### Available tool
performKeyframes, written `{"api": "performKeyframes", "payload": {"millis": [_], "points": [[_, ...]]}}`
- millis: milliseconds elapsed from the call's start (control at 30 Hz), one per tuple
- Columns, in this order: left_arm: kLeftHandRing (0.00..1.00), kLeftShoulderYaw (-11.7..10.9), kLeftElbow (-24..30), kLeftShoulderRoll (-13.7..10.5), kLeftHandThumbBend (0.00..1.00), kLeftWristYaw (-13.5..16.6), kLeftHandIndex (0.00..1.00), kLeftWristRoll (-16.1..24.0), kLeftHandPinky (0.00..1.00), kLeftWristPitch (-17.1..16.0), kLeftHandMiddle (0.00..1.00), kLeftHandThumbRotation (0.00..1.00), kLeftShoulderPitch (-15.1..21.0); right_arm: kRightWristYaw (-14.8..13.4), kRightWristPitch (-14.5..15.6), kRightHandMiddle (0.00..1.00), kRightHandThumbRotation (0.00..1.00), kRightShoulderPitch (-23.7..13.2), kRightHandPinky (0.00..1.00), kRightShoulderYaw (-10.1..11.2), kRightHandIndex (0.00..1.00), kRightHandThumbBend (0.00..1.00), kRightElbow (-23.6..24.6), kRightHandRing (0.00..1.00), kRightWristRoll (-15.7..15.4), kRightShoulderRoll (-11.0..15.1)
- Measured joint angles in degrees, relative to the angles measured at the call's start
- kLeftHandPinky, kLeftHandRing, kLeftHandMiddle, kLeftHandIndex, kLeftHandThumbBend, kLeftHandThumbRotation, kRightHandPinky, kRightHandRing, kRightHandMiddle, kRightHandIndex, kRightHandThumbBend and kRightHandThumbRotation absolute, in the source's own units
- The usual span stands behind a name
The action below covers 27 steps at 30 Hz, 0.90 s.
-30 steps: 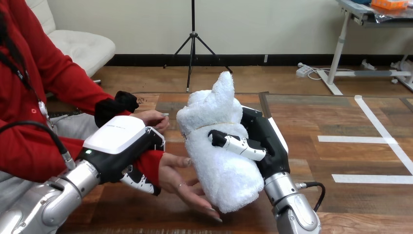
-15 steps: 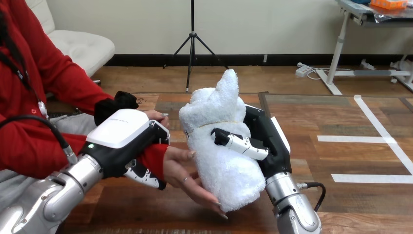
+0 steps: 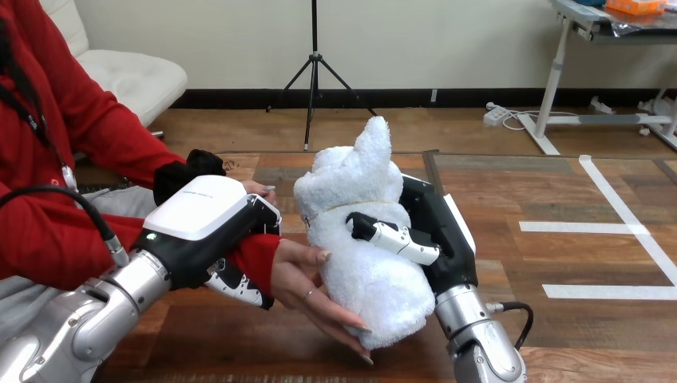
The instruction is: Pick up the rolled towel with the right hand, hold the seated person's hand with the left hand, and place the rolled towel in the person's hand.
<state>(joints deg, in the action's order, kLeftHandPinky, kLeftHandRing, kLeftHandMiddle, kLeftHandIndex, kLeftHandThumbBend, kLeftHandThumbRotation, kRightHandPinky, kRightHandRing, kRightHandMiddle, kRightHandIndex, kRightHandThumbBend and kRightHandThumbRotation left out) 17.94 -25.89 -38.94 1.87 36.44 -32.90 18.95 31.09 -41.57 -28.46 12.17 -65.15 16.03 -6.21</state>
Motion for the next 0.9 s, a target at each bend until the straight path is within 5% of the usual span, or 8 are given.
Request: {"api": "performKeyframes", "payload": {"millis": [900], "points": [[0.31, -1.43, 2.31, -0.16, 0.8, -0.99, 0.36, -0.15, 0.29, -0.12, 0.36, 0.06, -1.22, -0.54, -0.32, 0.23, 0.0, 0.0, 0.08, 0.25, 0.27, 0.6, -2.99, 0.13, 1.98, -0.14]]}}
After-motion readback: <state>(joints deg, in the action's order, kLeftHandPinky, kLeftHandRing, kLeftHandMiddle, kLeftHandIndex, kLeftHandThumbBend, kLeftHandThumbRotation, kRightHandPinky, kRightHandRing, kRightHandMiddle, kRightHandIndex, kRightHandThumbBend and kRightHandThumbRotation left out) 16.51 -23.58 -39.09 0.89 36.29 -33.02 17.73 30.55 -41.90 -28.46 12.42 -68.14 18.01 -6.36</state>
